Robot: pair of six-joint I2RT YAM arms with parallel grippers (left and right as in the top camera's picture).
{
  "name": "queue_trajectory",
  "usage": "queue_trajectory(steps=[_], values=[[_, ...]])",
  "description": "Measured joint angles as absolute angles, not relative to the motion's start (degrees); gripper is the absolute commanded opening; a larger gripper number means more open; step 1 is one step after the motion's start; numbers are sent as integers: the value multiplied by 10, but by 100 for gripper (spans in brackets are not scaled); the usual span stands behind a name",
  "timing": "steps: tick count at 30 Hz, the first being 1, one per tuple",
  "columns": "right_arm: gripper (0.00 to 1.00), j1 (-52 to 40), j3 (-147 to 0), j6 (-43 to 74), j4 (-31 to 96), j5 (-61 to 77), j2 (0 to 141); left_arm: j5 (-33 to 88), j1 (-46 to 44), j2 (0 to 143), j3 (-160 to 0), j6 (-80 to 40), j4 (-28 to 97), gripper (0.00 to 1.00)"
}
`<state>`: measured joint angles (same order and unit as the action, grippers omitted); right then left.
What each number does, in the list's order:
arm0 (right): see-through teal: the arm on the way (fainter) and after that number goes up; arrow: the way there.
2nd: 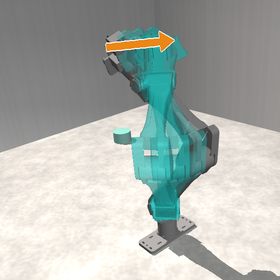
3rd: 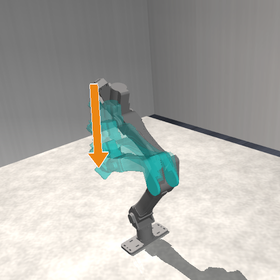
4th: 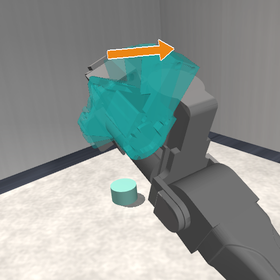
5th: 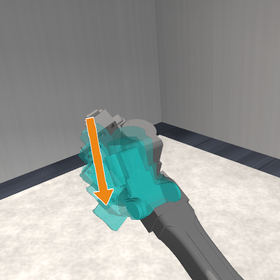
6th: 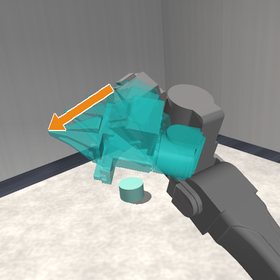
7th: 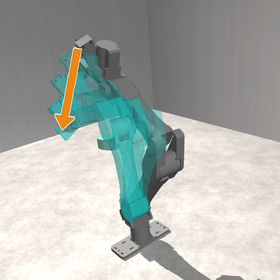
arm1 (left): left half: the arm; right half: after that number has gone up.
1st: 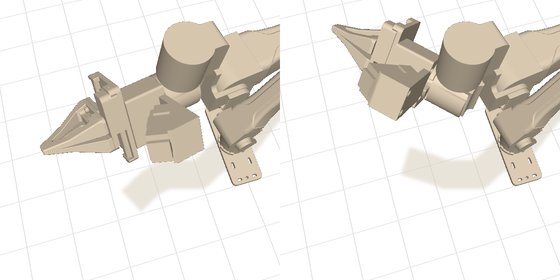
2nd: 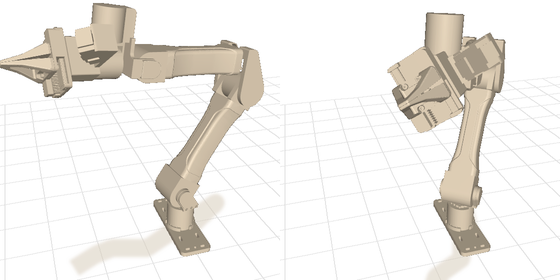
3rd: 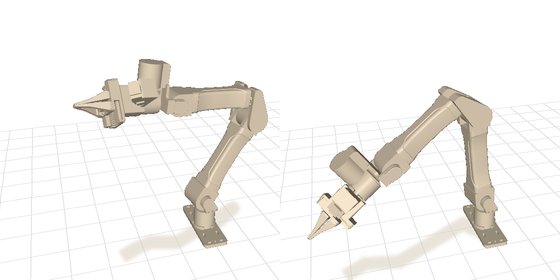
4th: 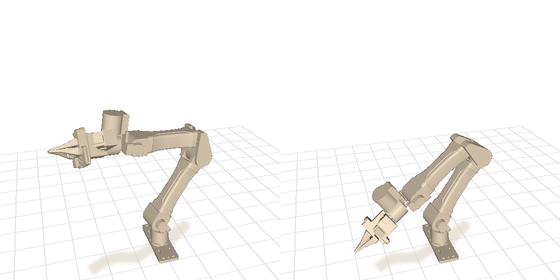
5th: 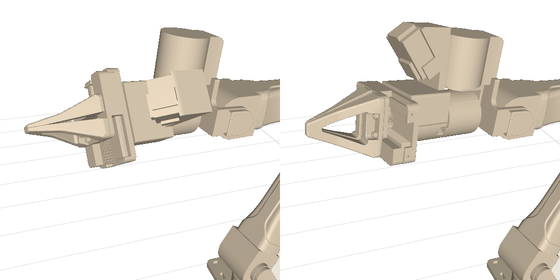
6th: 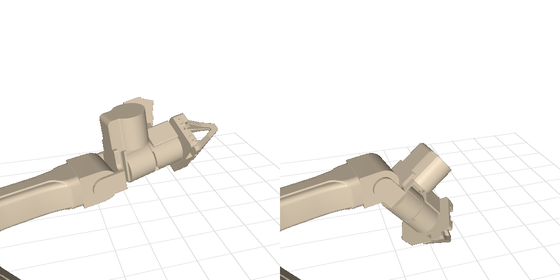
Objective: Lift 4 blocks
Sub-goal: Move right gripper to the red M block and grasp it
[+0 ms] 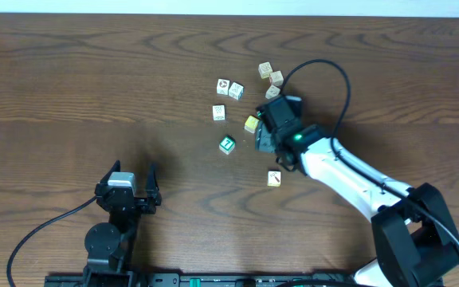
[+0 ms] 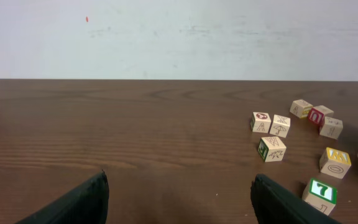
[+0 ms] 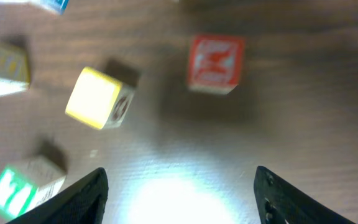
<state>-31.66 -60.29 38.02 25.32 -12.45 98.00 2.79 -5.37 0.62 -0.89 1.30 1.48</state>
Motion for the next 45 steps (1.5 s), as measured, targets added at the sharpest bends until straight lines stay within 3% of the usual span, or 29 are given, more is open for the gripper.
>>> queue_trajectory(steps=[9,25,45], values=[[68,-257,-603,351,190,-109,980,28,-54,6,-9,13,15,73],[67,-253,-604,339,82,-107,1079,28,-54,6,-9,13,15,73],[49,-223,-604,344,63,-113,1097,28,-54,6,-9,13,15,73]])
